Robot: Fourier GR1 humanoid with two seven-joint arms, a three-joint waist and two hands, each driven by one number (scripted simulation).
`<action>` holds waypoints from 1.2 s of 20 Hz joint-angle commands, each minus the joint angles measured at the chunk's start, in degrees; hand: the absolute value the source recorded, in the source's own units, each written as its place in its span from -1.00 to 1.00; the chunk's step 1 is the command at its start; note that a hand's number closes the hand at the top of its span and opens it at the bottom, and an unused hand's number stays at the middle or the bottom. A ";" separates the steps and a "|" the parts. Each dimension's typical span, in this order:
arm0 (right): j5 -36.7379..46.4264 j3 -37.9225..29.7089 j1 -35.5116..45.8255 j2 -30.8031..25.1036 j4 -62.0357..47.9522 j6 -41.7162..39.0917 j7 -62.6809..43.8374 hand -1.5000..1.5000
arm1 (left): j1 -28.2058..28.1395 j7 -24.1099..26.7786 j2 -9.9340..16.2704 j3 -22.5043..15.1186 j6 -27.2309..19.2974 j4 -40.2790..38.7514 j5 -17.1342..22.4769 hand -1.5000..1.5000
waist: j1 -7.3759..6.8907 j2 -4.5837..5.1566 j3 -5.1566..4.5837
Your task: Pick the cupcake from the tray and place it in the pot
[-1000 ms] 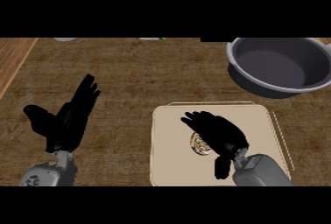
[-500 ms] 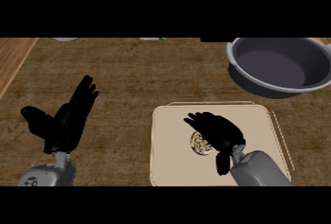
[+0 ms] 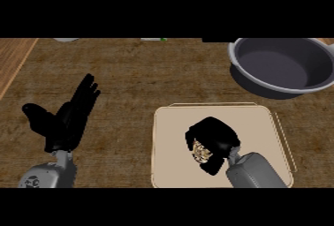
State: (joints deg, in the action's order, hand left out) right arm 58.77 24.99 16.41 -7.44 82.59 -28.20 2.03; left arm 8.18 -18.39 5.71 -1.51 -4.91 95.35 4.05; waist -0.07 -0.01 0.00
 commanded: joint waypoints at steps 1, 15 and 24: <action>1.31 -1.11 2.14 2.04 -0.22 -0.97 0.45 1.00 | 0.73 -1.70 1.33 2.26 1.75 1.64 1.46 0.00 | -0.06 -0.01 0.00; -5.10 -46.79 1.04 -22.75 -13.00 12.37 -16.26 1.00 | -2.57 -0.60 0.82 1.23 1.48 3.08 1.41 0.00 | 0.09 0.14 0.02; -13.15 -54.32 -1.87 -29.00 1.00 11.56 -10.08 1.00 | -2.04 -1.61 -0.18 0.60 -0.84 4.13 -1.02 0.00 | 0.85 -0.34 -0.04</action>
State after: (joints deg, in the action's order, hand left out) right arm 49.49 -25.66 14.75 -33.61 77.27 -14.37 -9.03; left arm 5.81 -18.51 5.39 -1.06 -4.91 97.69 3.54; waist 0.59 -0.12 0.00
